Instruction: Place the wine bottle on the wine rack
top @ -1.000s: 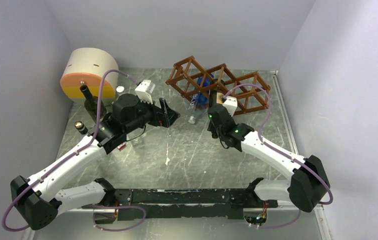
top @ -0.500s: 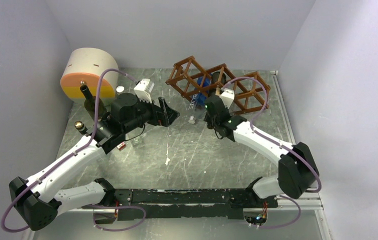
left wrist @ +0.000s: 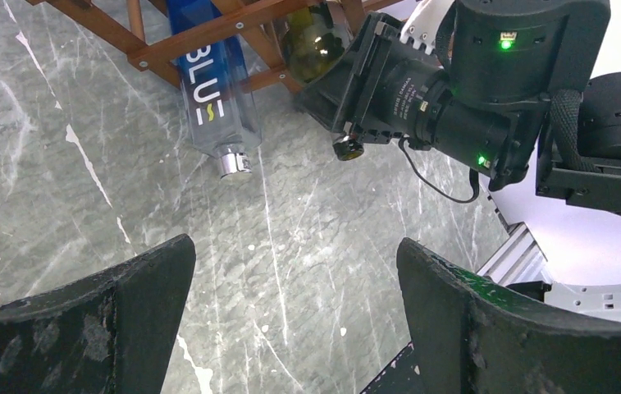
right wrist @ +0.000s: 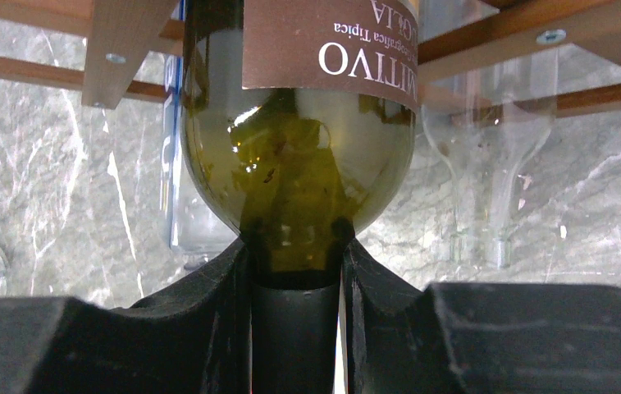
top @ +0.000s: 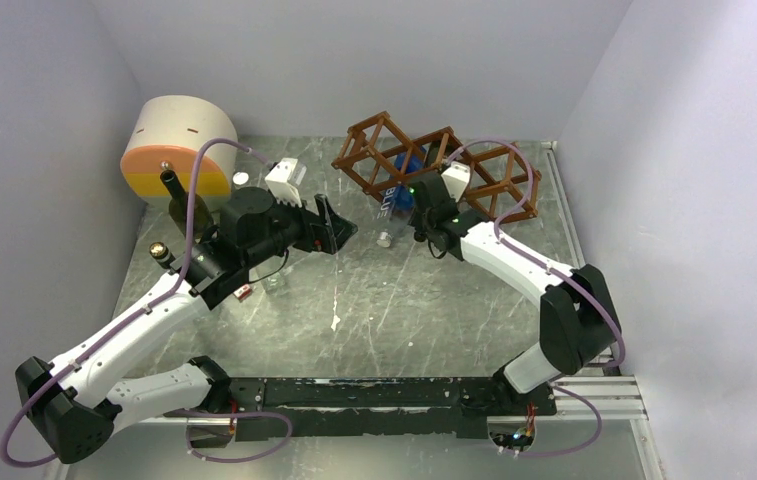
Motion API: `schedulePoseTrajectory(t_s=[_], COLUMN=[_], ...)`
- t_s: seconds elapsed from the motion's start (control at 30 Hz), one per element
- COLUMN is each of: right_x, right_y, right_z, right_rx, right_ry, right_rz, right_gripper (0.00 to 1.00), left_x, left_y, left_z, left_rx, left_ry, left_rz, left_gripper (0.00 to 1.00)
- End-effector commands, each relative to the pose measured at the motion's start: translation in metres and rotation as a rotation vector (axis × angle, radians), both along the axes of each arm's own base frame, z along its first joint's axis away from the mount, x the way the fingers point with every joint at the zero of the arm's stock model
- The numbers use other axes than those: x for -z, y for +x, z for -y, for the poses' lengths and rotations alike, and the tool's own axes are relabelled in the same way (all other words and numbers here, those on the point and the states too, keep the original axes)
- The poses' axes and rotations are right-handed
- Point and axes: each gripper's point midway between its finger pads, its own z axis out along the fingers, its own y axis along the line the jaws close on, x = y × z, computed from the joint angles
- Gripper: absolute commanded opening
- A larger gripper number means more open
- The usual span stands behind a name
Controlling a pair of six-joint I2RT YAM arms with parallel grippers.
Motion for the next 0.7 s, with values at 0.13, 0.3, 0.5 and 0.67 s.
schedulePoseTrajectory(t_s=[0.13,0.3,0.5,0.67], right_x=[-0.042,-0.030,-0.020,-0.014], right_y=[0.039,0.042,0.042,0.040], right_z=[0.010,0.014,0.008,0.010], right_rx=[0.051,0.041,-0.004,-0.011], right_ry=[0.016,0.010,0.010,-0.015], right_rz=[0.140,0.100,0.069,0.035], right_gripper=[0.29,0.31,0.40,0.55], left_x=[-0.026,-0.030,-0.033,-0.031], left_y=[0.004,0.003,0.004,0.005], left_z=[-0.008,-0.009,-0.009,-0.008], left_rx=[-0.051,-0.049,-0.051,-0.048], left_ry=[-0.030,-0.036,-0.032,-0.032], left_rz=[0.034,0.039,0.045,0.041], left_gripper=[0.96,0.96,0.96,0.96])
